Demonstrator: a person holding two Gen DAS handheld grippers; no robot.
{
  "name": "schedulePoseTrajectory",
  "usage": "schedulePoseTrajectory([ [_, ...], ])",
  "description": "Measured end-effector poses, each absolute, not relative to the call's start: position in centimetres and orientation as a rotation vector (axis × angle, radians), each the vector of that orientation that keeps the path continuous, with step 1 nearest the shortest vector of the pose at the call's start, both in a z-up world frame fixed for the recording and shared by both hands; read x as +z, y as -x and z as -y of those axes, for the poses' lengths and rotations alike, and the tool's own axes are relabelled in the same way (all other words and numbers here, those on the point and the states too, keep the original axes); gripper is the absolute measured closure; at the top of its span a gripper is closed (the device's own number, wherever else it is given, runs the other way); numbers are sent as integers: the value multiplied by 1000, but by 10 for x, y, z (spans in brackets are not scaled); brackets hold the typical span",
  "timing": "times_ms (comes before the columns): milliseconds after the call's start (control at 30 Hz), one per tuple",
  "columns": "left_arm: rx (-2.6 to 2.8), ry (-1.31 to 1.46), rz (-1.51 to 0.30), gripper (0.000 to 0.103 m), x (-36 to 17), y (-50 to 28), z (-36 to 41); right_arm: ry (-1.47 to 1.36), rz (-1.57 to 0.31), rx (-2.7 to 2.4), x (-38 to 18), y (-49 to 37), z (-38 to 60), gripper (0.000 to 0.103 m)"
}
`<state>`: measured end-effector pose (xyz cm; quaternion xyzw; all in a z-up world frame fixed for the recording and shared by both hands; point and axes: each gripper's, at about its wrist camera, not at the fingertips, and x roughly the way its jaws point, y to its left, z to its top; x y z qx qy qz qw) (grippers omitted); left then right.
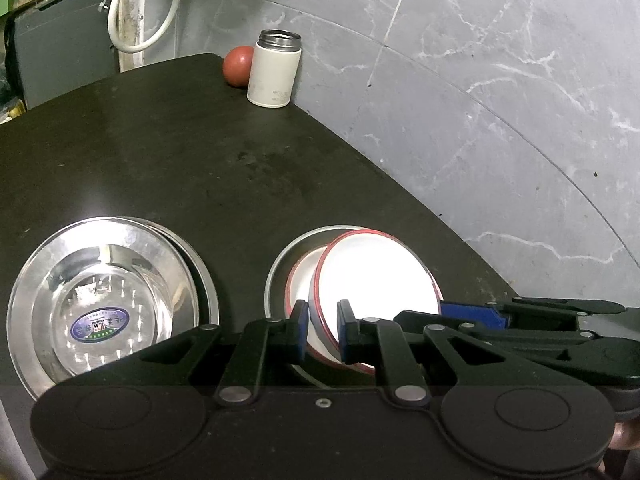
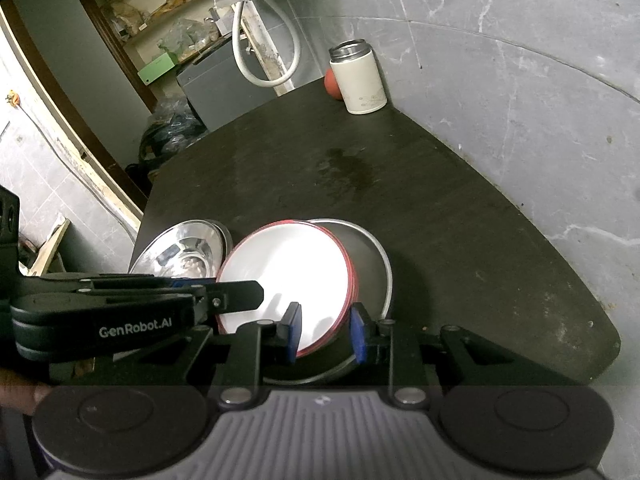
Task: Organize plates and bowls
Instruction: 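Press the second white bowl down into the steel bowl with both tools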
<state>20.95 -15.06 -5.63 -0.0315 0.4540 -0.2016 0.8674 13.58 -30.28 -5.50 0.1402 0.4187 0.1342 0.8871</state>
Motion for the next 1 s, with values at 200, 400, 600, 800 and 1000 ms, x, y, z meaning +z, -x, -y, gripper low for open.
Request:
schedulePoseTrajectory([
  [200,-416,48,-957,88,-55,-209,154,-289,-870,280,-55,-136,303,73],
  [400,-406,18,-956,84,-53,-209,158,-289,-872,286,-56,-136,304,73],
  [600,-403,-1,-963,77,-51,-209,157,-282,-871,295,-54,-137,303,72],
  [800,-396,-6,-966,74,-49,-211,156,-276,-863,300,-50,-136,303,71],
  [1000,-403,55,-939,58,-43,-211,150,-249,-839,301,-42,-132,305,62],
])
